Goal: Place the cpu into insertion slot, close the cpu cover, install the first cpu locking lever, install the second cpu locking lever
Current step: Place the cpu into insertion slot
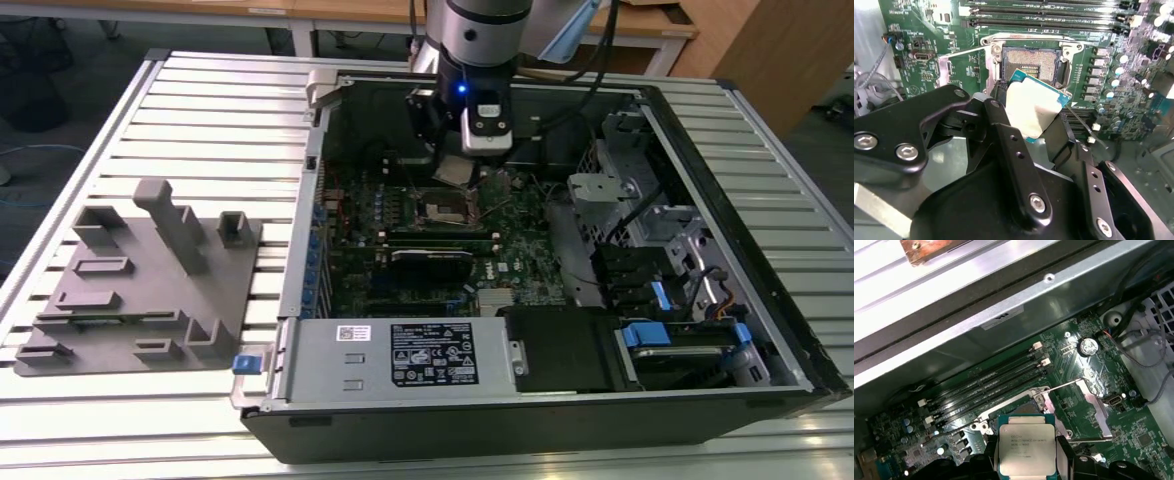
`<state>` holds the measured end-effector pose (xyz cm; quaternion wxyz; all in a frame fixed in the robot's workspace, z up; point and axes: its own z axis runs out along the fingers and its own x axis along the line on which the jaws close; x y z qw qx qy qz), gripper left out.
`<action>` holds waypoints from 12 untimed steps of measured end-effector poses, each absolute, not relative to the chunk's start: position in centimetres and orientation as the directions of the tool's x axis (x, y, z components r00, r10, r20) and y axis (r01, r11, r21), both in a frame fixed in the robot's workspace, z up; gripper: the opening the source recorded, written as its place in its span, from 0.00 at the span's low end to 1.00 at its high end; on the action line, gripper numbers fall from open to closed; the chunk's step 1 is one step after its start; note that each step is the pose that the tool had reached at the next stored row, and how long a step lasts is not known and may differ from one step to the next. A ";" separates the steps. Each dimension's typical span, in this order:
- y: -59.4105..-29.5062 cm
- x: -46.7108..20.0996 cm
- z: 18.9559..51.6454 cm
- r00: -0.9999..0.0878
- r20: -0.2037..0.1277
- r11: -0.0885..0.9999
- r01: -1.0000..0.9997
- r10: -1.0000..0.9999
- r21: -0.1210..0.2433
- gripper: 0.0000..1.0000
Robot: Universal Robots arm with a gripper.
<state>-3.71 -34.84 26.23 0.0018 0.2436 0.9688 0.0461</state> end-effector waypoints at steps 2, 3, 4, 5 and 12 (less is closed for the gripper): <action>-34.8 -3.7 26.2 -0.865 0.019 0.861 0.501 0.502 0.090 0.54; -34.8 -3.7 26.2 -0.856 0.019 0.852 0.516 0.517 0.090 0.54; -34.8 -3.7 26.2 -0.846 0.019 0.841 0.533 0.533 0.090 0.54; -34.8 -3.7 26.2 -0.836 0.019 0.832 0.548 0.548 0.090 0.54; -34.8 -3.7 26.1 -0.819 0.019 0.814 0.573 0.574 0.090 0.54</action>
